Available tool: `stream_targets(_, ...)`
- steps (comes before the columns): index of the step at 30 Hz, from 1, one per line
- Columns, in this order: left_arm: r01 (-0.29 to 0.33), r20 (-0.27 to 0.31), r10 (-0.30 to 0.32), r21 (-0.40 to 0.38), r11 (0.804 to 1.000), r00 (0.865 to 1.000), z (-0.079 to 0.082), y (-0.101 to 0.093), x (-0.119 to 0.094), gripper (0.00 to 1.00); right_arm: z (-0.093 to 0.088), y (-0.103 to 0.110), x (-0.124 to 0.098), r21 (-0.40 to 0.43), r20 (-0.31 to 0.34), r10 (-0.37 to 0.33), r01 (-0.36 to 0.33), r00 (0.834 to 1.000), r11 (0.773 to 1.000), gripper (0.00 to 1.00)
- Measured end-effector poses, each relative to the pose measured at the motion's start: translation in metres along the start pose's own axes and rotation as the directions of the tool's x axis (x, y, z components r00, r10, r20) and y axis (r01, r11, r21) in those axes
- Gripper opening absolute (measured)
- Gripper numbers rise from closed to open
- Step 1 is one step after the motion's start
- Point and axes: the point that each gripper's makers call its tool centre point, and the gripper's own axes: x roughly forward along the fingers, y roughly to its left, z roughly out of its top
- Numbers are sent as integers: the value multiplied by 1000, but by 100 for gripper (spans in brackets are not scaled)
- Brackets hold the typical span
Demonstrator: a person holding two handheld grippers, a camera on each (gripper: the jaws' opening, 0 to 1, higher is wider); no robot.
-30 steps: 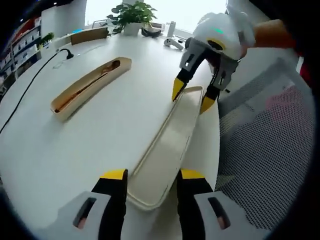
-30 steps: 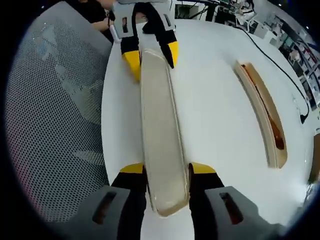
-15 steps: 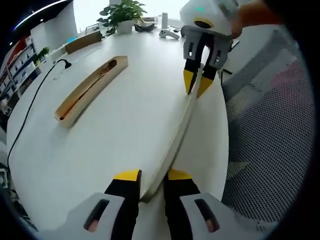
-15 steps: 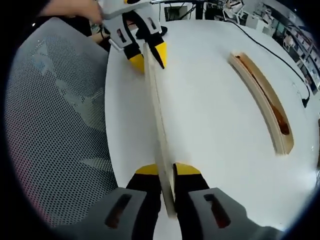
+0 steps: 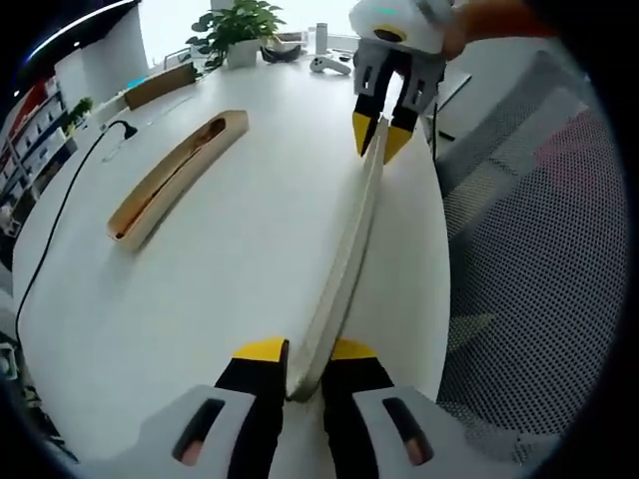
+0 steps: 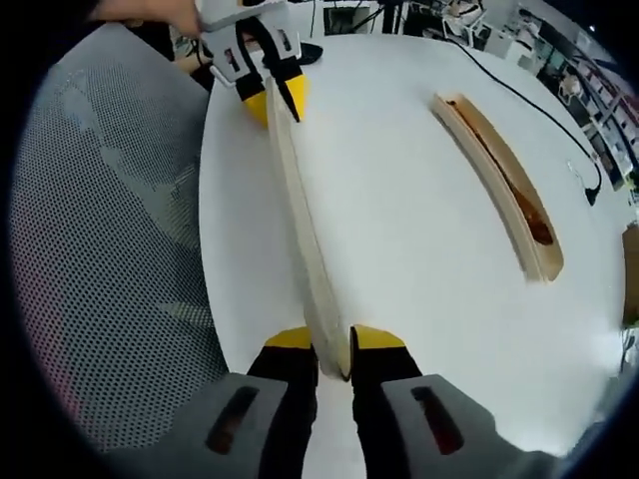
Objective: Arrange the utensils inside the cutlery case until each visible utensil rests in its matching compartment.
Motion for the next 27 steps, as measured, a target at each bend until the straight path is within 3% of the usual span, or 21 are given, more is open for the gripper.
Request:
stream_targets(2,0,0,0,-5,1000,1000,0,0,0,13,-5,-1,-1,53,5,7,-7,1000,999,10)
stream_targets(6,-3,-3,3,3,1000,1000,0,0,0,13,-15,-5,-5,48,-4,-11,12,1000,999,8)
stream_targets(12,-10,9,10,-14,1000,1000,0,0,0,15,-11,-4,-6,24,29,-17,16,999,1000,4)
stream_targets(15,-23,2,23,-15,1000,1000,-1,2,0,16,-8,-5,-5,88,58,7,-12,998,996,4)
stream_targets(17,-34,1,34,8,999,999,0,4,0,16,-7,-7,-6,78,71,9,-14,997,997,4)
stream_targets(23,22,-4,-22,-28,999,1000,-2,-4,-1,13,-8,-9,-7,99,80,14,-22,997,995,4)
stream_targets(27,17,-13,-17,-21,1000,1000,-2,-4,-1,12,-7,-8,-7,146,105,27,-42,994,988,4)
